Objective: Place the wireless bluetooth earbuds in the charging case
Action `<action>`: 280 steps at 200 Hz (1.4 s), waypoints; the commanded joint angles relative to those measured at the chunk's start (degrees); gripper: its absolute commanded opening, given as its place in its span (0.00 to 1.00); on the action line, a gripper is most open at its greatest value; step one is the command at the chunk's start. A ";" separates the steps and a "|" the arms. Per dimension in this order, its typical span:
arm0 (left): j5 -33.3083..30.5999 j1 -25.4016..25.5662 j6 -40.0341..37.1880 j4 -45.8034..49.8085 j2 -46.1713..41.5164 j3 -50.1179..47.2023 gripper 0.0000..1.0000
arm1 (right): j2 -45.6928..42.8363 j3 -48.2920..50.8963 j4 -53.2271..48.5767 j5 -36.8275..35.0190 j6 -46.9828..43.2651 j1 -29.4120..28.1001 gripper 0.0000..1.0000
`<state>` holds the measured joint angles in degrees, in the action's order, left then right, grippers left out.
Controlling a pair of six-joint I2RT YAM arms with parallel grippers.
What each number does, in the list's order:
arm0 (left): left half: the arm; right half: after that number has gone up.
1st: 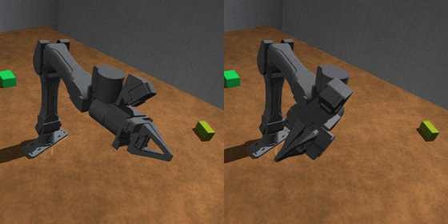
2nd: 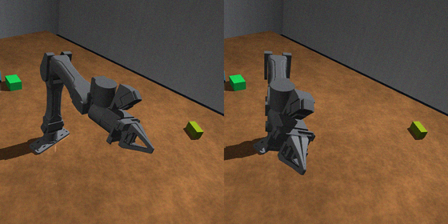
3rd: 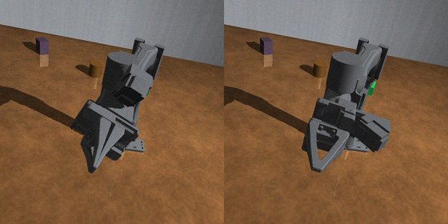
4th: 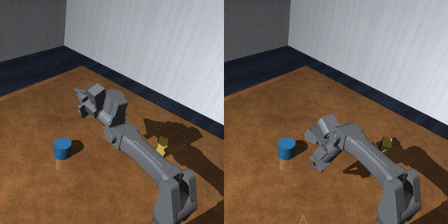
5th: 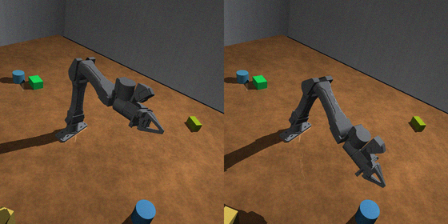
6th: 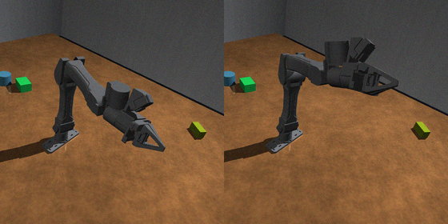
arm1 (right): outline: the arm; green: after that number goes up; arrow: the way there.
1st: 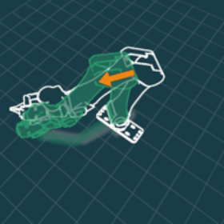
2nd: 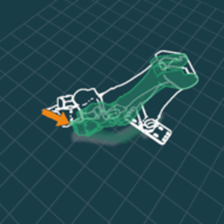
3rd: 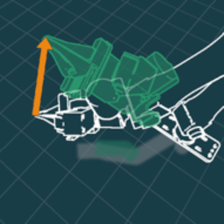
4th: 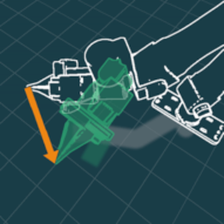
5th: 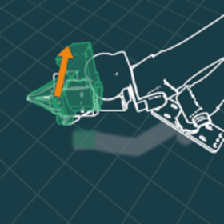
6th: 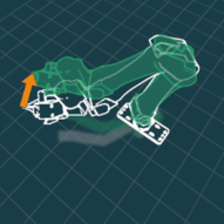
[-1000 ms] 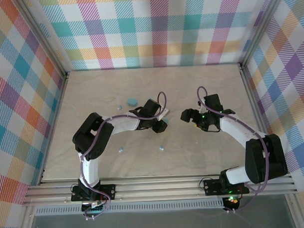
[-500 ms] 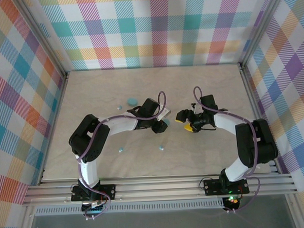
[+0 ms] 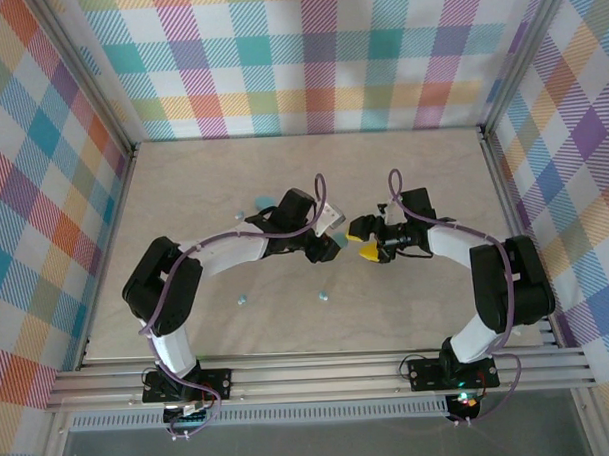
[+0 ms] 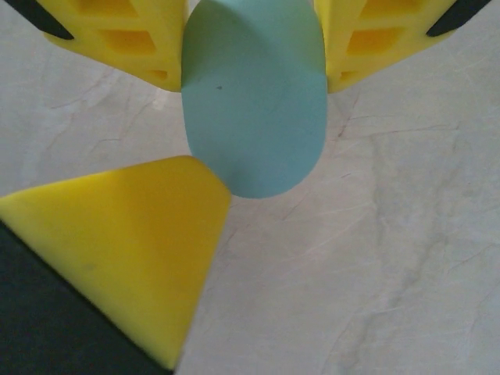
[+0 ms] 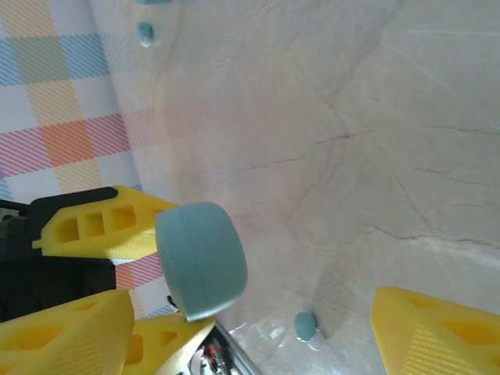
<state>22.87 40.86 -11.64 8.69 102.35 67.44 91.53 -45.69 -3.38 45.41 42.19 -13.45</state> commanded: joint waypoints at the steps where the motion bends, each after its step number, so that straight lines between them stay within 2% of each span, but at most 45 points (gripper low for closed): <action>1: 3.55 0.44 -0.40 2.03 -2.24 1.93 0.26 | 1.94 -0.92 4.67 5.84 2.13 0.20 0.79; 16: 4.39 0.39 -0.15 2.12 -2.24 2.25 0.26 | 2.89 -0.59 7.57 7.94 3.62 0.22 0.75; 40: 5.55 0.48 0.71 1.44 -2.09 2.59 0.26 | 3.55 0.32 11.77 9.79 6.18 0.22 0.63; 74: 6.30 0.49 1.29 1.24 -1.98 3.38 0.26 | 2.72 0.17 12.33 10.89 6.41 0.23 0.51; 128: 5.88 0.55 2.21 0.17 -2.12 3.45 0.29 | 1.52 0.20 14.17 12.91 8.85 0.28 0.23; 168: 2.70 0.56 2.93 -3.00 -3.37 1.82 0.43 | -0.30 -0.11 14.01 12.98 10.32 0.27 0.08; 183: -0.31 0.61 3.10 -5.91 -5.49 -0.19 0.52 | -1.61 0.02 14.85 11.51 12.94 0.42 0.03; 203: -5.34 0.44 3.61 -11.12 -10.15 -4.54 0.68 | -4.44 0.43 16.79 8.55 17.33 0.86 0.00; 213: -5.94 0.11 3.98 -14.05 -12.78 -6.89 0.72 | -5.86 0.66 17.89 6.99 19.92 1.42 0.00; 236: -5.00 -0.85 4.71 -18.22 -18.16 -11.19 0.74 | -7.14 1.52 24.66 6.51 27.90 3.20 0.00; 249: -1.97 -1.93 5.91 -21.38 -21.02 -13.87 0.74 | -7.32 0.84 27.96 6.74 31.43 3.51 0.00; 280: 4.72 -4.30 13.18 -36.41 -23.49 -20.27 0.75 | -8.50 -1.07 33.31 7.23 38.28 3.42 0.00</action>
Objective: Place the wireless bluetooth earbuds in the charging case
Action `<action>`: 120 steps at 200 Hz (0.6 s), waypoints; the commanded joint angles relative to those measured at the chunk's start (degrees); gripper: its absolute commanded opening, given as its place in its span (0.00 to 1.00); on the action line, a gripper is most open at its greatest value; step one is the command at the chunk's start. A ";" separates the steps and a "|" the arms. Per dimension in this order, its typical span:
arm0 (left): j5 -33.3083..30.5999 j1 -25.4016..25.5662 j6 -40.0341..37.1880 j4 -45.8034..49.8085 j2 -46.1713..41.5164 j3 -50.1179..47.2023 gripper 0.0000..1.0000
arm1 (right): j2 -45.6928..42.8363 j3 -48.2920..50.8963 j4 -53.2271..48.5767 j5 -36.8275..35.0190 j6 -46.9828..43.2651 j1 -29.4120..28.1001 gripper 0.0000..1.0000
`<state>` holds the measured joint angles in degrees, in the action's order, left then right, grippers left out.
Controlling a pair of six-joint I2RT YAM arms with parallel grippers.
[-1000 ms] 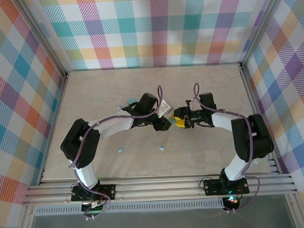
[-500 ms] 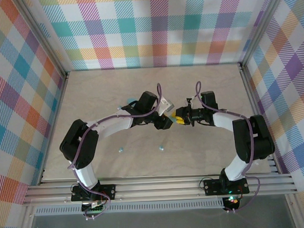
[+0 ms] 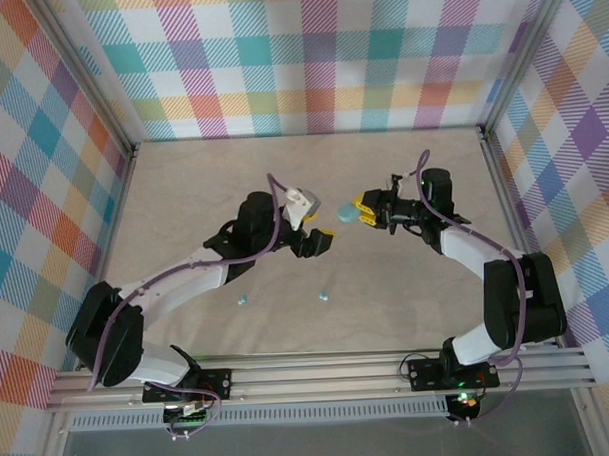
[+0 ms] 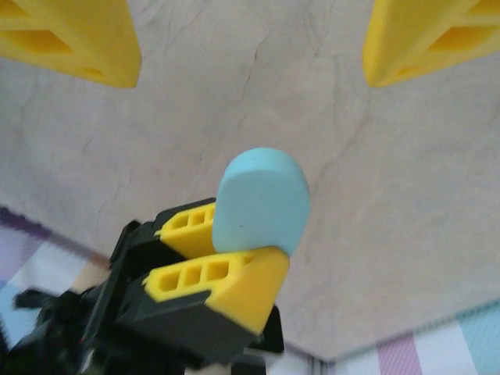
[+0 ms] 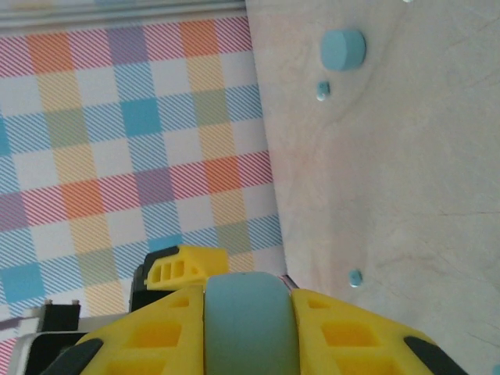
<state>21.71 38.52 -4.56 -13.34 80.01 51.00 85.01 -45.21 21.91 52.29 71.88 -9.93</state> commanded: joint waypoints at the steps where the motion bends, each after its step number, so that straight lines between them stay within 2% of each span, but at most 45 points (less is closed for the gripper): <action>1: 6.10 -2.05 6.21 -14.80 -1.07 -3.91 0.75 | -2.01 -1.59 8.22 0.35 8.88 -0.09 0.00; 19: 8.27 -2.92 8.33 -21.00 0.09 -5.02 0.75 | -3.82 -2.91 8.10 0.76 10.76 -0.17 0.00; 57: 12.30 -2.93 7.97 -32.30 3.68 -4.99 0.74 | -9.07 -4.56 0.81 -0.61 9.36 -0.35 0.00; 93: 16.78 -2.80 9.90 -38.81 8.98 -1.62 0.72 | -11.26 -4.02 2.42 -0.27 13.46 -0.59 0.00; 106: 17.39 -1.92 7.57 -37.15 9.88 0.10 0.70 | -12.19 -4.39 0.34 -0.45 12.79 -0.59 0.00; 120: 14.54 0.54 0.61 -29.11 9.23 2.20 0.69 | -13.17 -4.63 -1.86 -0.91 11.61 -0.61 0.00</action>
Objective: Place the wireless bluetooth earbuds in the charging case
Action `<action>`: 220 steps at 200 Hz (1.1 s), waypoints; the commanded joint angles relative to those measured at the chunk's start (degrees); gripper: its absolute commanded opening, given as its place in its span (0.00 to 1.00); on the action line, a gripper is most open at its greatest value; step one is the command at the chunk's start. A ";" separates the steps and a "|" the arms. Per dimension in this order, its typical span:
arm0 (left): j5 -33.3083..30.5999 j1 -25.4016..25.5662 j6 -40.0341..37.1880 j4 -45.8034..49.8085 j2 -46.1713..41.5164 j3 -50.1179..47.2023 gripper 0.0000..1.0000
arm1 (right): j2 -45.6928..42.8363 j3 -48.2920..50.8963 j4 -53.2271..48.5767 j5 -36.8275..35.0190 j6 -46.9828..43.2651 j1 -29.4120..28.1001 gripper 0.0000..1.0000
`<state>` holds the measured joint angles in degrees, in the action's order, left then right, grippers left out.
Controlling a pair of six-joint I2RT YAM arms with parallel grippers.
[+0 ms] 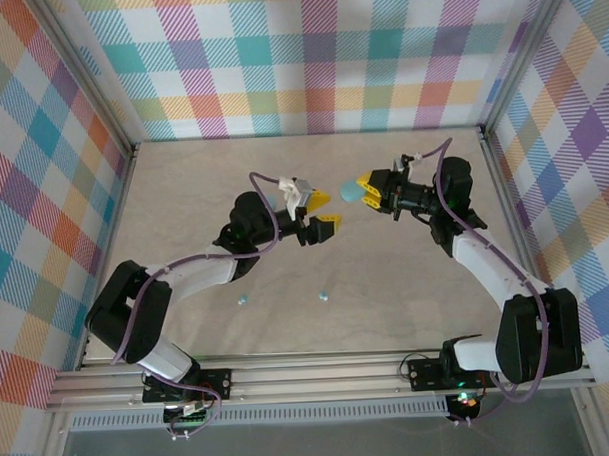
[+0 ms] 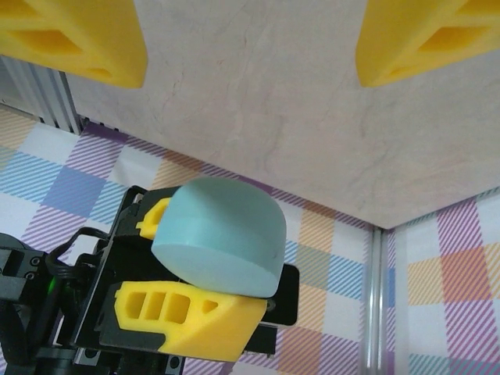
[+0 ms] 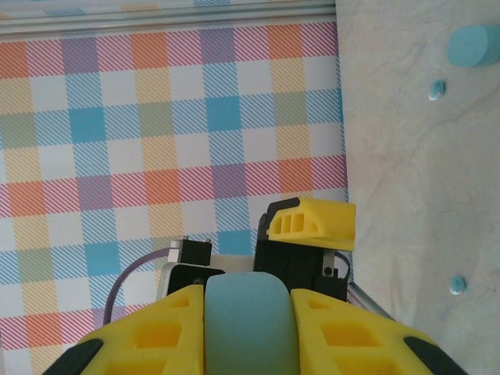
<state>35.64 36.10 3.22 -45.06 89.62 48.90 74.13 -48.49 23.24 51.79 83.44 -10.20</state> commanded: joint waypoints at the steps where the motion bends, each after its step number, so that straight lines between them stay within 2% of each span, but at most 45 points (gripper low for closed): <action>1: 0.42 3.17 -7.57 2.96 -0.44 4.37 0.69 | -2.35 -1.35 -3.38 -0.43 0.01 -0.35 0.00; 13: -1.39 4.40 -9.15 2.69 -0.37 4.32 0.68 | -2.82 -1.26 -3.83 -0.89 -0.28 -0.34 0.00; 31: -2.06 4.51 -6.08 -2.26 0.69 3.64 0.67 | -3.02 -1.04 -3.74 -1.16 -0.34 -0.35 0.00; 82: -4.28 4.55 -2.18 -8.53 2.31 3.37 0.62 | -1.79 -0.65 -2.28 -0.73 0.49 -0.35 0.00; 138: -3.97 3.97 -0.08 -10.21 2.32 4.59 0.62 | -2.49 -0.43 -3.07 -0.29 -0.05 -0.35 0.00; 184: -2.66 3.97 0.76 -8.73 2.57 5.42 0.52 | -2.93 -0.33 -2.98 -0.46 0.32 -0.35 0.00; 203: -3.88 3.94 1.48 -8.90 2.53 5.43 0.54 | -3.28 -0.16 -3.11 -0.46 0.41 -0.51 0.00; 220: -5.84 3.98 1.70 -9.20 2.14 5.05 0.61 | -3.70 0.06 -3.41 -0.56 0.33 -0.61 0.00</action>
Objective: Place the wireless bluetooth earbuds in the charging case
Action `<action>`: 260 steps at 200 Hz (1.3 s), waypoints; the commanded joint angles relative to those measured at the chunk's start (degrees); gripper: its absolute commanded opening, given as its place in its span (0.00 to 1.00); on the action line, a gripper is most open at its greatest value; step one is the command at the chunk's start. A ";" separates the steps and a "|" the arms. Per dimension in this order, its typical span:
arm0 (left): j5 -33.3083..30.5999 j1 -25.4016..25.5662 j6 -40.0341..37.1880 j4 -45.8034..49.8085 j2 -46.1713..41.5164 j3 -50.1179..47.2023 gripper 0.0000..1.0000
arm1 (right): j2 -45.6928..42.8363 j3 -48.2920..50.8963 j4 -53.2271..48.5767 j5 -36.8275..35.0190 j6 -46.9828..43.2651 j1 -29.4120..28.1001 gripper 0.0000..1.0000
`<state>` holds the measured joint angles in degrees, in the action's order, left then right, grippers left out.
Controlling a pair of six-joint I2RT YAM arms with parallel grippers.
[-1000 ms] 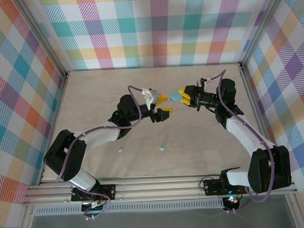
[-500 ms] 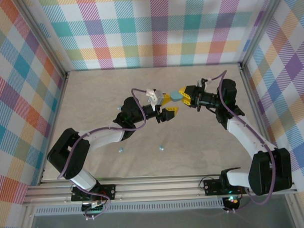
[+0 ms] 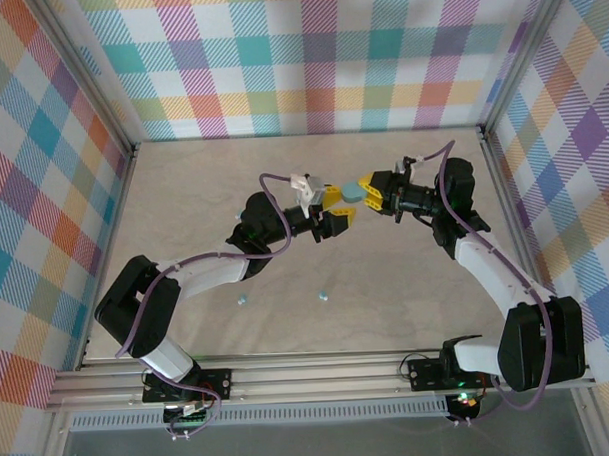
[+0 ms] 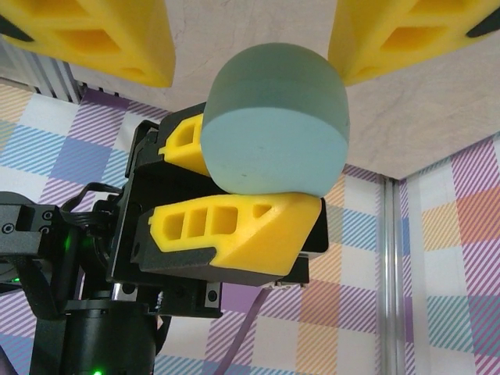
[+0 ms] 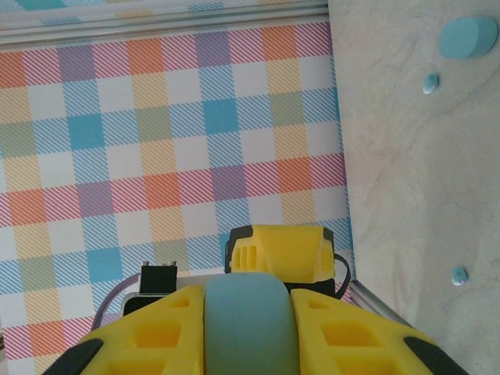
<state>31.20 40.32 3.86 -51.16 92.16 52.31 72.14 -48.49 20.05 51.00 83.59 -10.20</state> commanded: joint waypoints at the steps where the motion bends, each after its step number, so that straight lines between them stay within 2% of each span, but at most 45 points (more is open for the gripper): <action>1: -1.45 -0.24 1.06 -3.13 -0.44 1.56 0.62 | -1.73 0.06 -0.29 0.23 0.17 -0.57 0.00; 33: -1.57 -0.28 1.06 -3.13 -0.58 2.22 0.65 | -2.08 0.45 -0.98 0.08 -0.12 -0.70 0.00; 101: 1.57 -0.28 1.04 -2.04 0.74 4.10 0.50 | -1.84 0.22 -0.34 0.22 0.77 -1.25 0.00; 156: 0.92 -0.26 0.10 0.33 1.26 3.76 0.60 | -1.91 0.10 0.64 0.05 1.33 -1.23 0.00; 208: 0.44 -0.33 -1.00 2.56 1.97 4.27 0.59 | -1.91 0.15 0.27 0.10 1.29 -1.22 0.00; 260: 1.38 -0.85 0.62 -0.53 2.06 3.80 0.52 | -1.48 0.50 0.37 0.10 0.96 -1.20 0.00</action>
<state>31.03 39.99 4.10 -49.43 94.15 55.09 71.59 -48.45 19.20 50.98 84.68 -10.96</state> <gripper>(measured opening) 0.522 0.269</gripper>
